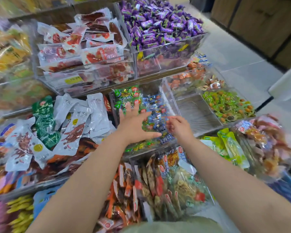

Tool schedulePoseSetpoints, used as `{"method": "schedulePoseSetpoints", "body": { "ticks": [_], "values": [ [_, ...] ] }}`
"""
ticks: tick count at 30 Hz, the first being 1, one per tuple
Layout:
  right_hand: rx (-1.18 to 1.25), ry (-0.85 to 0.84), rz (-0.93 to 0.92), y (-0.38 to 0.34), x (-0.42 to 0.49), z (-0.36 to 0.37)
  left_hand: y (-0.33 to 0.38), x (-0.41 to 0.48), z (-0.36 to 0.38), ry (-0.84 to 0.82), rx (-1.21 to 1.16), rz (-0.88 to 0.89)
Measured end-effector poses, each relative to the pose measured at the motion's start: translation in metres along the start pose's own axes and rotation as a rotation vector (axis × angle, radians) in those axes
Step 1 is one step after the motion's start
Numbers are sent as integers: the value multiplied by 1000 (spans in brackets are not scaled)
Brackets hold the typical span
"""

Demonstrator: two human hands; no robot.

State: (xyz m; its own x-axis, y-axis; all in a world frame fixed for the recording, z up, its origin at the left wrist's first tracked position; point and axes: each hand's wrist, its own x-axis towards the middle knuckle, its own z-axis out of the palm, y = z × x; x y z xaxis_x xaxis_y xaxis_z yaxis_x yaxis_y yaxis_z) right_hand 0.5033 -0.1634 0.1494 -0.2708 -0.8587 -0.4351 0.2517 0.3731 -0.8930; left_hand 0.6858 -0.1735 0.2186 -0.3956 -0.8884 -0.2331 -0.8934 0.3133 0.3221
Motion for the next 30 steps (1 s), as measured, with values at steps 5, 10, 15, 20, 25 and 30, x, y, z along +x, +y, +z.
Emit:
{"method": "schedulePoseSetpoints", "body": {
  "ticks": [5,10,15,20,25,30],
  "values": [
    [40,158,-13,32,-57,-35,44,-33,21,206,-472,213],
    [42,308,180,87,-125,-80,93,-69,84,-22,-609,233],
    [36,482,432,162,-220,-134,118,-106,162,-614,-917,-355],
    [220,674,656,237,-336,-183,97,-147,231,-876,-587,-476],
    [291,788,884,301,-432,-211,97,-171,277,-914,-432,-537],
    [438,798,970,337,-480,-241,138,-186,308,-909,-278,-425]
  ]
}}
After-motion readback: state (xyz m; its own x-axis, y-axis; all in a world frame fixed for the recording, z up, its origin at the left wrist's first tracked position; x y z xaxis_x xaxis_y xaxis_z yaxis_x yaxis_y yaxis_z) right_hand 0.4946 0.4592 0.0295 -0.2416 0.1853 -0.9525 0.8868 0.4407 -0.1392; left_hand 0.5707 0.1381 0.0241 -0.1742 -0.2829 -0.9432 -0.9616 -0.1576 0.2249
